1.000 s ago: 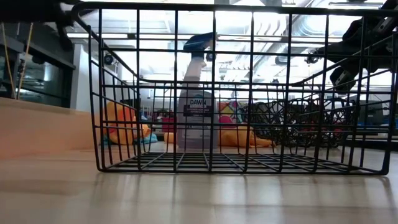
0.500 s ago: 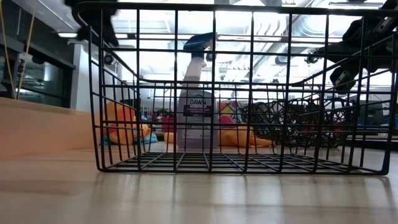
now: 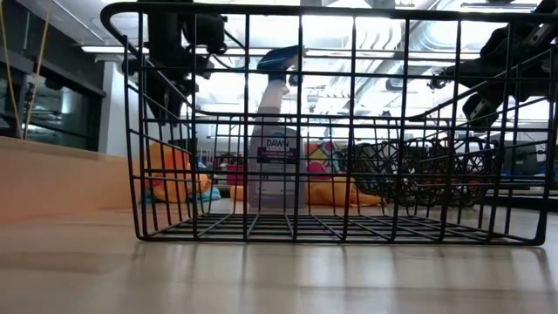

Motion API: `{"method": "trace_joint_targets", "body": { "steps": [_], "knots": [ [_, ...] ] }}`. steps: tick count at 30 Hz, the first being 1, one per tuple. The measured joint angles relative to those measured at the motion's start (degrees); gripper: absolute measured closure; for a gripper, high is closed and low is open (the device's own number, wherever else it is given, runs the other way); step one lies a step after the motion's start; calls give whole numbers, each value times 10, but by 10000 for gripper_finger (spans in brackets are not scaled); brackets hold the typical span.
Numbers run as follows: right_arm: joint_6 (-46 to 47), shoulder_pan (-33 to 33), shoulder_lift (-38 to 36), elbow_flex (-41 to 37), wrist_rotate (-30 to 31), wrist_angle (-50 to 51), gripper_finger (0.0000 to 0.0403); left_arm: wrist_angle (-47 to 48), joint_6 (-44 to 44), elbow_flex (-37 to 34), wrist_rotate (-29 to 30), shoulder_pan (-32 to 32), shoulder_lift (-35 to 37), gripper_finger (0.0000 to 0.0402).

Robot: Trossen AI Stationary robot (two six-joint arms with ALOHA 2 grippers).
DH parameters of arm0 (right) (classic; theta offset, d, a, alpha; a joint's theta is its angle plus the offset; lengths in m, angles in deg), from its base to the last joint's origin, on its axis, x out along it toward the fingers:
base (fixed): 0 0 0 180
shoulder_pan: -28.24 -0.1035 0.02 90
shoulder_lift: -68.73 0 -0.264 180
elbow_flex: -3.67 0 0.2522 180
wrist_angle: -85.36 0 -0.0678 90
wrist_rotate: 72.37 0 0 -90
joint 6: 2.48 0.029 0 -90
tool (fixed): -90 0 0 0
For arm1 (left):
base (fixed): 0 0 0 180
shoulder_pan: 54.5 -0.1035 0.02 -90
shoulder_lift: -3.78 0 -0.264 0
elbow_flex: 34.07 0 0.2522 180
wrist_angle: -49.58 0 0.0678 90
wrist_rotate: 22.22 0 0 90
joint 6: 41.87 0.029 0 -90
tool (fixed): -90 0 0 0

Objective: Sort microfiber towel by color & place in baskets
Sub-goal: Put the left yellow microfiber towel into the wire basket

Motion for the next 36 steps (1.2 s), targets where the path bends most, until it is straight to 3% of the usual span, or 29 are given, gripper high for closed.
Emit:
{"method": "trace_joint_targets", "body": {
  "steps": [6, 15, 18, 22, 25, 30, 36],
  "knots": [
    [0, 0, 0, 0, 0, 0, 402, -21, 103, -32, 17, -14, -11, 209],
    [0, 0, 0, 0, 0, 0, 402, -174, 147, -124, 125, -27, -12, 219],
    [0, 0, 0, 0, 0, 0, 402, -162, 132, -126, 126, -27, -11, 263],
    [0, 0, 0, 0, 0, 0, 402, -117, 88, -126, 106, -30, -11, 374],
    [0, 0, 0, 0, 0, 0, 402, -80, 53, -123, 93, -31, -11, 391],
    [0, 0, 0, 0, 0, 0, 402, -50, -7, -48, 133, -32, 36, 400],
    [0, 0, 0, 0, 0, 0, 402, -63, -56, 114, 197, -31, 130, 401]
  ]
}}
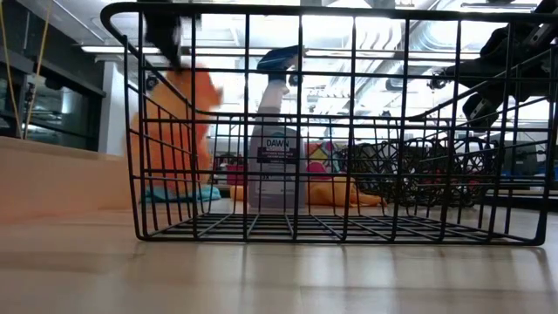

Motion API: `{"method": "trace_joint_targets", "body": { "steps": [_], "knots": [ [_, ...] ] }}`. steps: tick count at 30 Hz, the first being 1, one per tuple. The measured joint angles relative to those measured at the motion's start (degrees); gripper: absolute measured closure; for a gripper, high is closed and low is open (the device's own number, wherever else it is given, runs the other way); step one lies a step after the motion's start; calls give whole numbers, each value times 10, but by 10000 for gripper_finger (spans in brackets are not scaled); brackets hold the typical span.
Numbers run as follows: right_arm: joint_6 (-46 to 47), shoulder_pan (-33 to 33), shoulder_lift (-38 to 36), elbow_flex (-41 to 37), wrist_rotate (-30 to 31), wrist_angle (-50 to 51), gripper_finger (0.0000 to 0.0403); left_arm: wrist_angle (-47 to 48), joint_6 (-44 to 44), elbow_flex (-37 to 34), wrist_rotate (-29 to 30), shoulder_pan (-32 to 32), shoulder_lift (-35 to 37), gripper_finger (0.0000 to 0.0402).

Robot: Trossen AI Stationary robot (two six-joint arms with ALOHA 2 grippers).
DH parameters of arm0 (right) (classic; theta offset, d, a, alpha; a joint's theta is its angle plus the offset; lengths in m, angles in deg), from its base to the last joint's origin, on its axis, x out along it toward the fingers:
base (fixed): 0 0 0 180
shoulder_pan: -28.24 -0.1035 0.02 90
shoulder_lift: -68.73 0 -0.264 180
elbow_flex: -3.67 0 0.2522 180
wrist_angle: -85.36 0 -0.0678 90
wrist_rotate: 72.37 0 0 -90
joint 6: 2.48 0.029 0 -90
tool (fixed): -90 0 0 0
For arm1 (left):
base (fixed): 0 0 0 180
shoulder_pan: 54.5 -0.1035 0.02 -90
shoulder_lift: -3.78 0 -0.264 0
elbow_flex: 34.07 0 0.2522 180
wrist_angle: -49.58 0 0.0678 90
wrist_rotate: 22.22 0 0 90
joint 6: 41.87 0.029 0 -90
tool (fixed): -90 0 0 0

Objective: Sort microfiber towel by color & place in baskets
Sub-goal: Put the left yellow microfiber towel into the wire basket

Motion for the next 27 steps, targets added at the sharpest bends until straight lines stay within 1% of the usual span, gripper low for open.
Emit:
{"method": "trace_joint_targets", "body": {
  "steps": [3, 6, 10, 13, 17, 20, 24, 27],
  "knots": [
    [0, 0, 0, 0, 0, 0, 402, -3, -44, 92, 4, 26, 27, 401],
    [0, 0, 0, 0, 0, 0, 402, -14, -73, 173, 3, 71, 32, 401],
    [0, 0, 0, 0, 0, 0, 402, -78, -112, 249, -7, 158, 15, 401],
    [0, 0, 0, 0, 0, 0, 402, -145, -143, 287, -38, 230, -9, 401],
    [0, 0, 0, 0, 0, 0, 402, -246, -172, 319, -112, 308, -43, 401],
    [0, 0, 0, 0, 0, 0, 402, -307, -187, 327, -142, 351, -65, 401],
    [0, 0, 0, 0, 0, 0, 402, -321, -225, 327, -146, 383, -88, 401],
    [0, 0, 0, 0, 0, 0, 402, -301, -241, 321, -177, 393, -99, 401]
  ]
}}
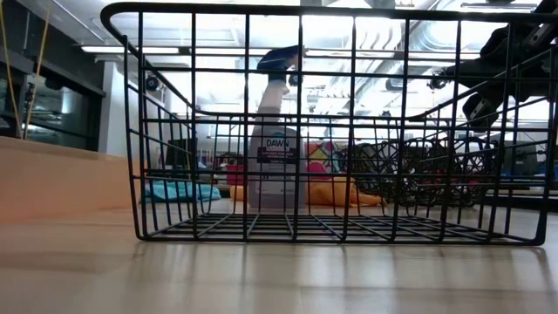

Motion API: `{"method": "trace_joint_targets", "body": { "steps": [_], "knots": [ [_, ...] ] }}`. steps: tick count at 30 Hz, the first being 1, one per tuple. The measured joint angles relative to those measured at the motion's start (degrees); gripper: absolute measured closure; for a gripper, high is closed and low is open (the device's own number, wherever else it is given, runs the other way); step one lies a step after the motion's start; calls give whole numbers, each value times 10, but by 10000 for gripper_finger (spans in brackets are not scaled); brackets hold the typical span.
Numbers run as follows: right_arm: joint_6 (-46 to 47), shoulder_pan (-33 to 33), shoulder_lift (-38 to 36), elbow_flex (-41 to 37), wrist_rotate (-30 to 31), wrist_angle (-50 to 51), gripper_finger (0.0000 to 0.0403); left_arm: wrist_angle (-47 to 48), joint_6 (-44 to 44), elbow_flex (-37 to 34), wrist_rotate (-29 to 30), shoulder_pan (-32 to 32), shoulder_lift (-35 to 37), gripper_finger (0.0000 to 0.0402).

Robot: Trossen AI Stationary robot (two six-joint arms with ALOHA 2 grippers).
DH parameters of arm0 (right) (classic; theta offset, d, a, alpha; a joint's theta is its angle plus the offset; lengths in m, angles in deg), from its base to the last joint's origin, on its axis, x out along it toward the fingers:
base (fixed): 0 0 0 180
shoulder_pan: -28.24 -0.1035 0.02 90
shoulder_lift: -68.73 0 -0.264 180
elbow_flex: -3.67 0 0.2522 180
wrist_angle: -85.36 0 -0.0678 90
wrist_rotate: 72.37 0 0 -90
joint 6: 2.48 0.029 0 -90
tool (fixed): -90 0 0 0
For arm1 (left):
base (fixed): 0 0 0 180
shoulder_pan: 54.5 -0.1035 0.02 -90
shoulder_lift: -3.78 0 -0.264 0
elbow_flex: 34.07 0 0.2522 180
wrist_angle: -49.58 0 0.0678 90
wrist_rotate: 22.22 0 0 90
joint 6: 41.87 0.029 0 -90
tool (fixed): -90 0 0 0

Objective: Sort microfiber towel by color & place in baskets
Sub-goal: Put the left yellow microfiber towel into the wire basket

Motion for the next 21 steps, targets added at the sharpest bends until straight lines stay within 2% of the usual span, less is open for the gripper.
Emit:
{"method": "trace_joint_targets", "body": {
  "steps": [3, 6, 10, 14, 16, 19, 21],
  "knots": [
    [0, 0, 0, 0, 0, 0, 402, -4, 0, -24, -43, 11, -13, 401],
    [0, 0, 0, 0, 0, 0, 402, -36, -7, -83, -112, 17, -22, 401],
    [0, 0, 0, 0, 0, 0, 402, -187, -39, -223, -181, 34, -18, 401],
    [0, 0, 0, 0, 0, 0, 402, -396, -96, -376, -178, 53, -17, 401],
    [0, 0, 0, 0, 0, 0, 402, -515, -142, -442, -156, 60, -21, 401],
    [0, 0, 0, 0, 0, 0, 402, -686, -198, -508, -121, 67, -50, 401],
    [0, 0, 0, 0, 0, 0, 402, -724, -181, -520, -106, 69, -72, 401]
  ]
}}
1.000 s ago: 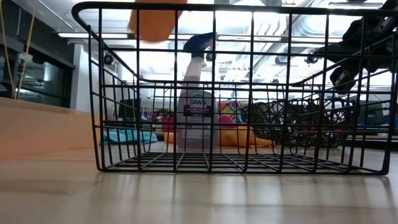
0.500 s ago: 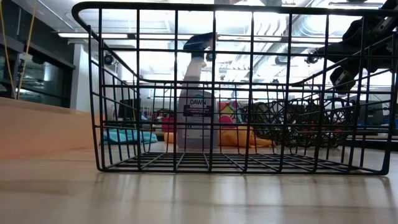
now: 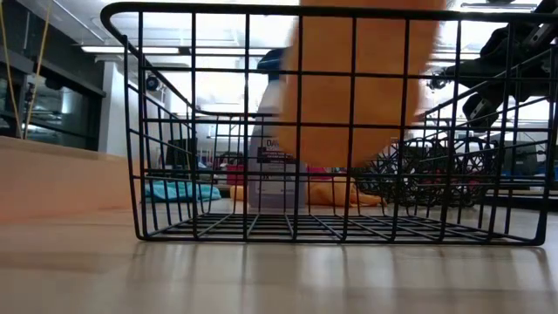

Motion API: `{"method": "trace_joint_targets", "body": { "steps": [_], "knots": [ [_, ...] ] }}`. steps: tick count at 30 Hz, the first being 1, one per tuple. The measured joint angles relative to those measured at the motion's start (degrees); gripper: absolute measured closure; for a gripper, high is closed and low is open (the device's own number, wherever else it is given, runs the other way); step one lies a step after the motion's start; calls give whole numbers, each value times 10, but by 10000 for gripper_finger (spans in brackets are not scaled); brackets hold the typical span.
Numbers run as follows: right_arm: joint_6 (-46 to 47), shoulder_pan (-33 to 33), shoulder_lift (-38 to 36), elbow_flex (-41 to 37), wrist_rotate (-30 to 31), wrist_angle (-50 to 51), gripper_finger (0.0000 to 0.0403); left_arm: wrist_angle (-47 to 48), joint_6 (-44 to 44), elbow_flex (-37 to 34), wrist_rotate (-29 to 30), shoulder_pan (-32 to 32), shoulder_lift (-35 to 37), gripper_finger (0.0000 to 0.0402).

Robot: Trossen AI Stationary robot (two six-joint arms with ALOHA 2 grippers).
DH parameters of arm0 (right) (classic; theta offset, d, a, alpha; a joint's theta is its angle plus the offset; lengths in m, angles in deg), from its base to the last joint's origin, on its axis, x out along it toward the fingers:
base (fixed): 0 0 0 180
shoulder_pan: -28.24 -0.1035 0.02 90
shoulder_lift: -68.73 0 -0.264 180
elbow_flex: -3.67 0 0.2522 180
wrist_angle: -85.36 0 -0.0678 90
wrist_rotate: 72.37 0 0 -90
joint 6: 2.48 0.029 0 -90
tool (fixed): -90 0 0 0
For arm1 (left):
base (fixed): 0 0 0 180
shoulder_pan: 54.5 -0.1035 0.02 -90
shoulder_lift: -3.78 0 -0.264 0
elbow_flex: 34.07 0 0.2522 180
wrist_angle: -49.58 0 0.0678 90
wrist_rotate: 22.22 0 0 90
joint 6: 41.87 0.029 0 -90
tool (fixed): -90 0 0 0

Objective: Sort microfiber towel by color & place in baskets
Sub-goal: Put the left yellow microfiber towel into the wire basket

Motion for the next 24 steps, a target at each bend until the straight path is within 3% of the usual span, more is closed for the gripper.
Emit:
{"method": "trace_joint_targets", "body": {
  "steps": [5, 10, 14, 19, 24],
  "knots": [
    [0, 0, 0, 0, 0, 0, 402, 134, 22, -1, 49, -5, -17, 401],
    [0, 0, 0, 0, 0, 0, 402, 317, 36, -1, 46, -15, 3, 385],
    [0, 0, 0, 0, 0, 0, 402, 427, 22, 0, -3, -13, 17, 334],
    [0, 0, 0, 0, 0, 0, 402, 469, -8, 8, -86, -1, 17, 247],
    [0, 0, 0, 0, 0, 0, 402, 530, 8, 55, -101, 7, 16, 178]
  ]
}}
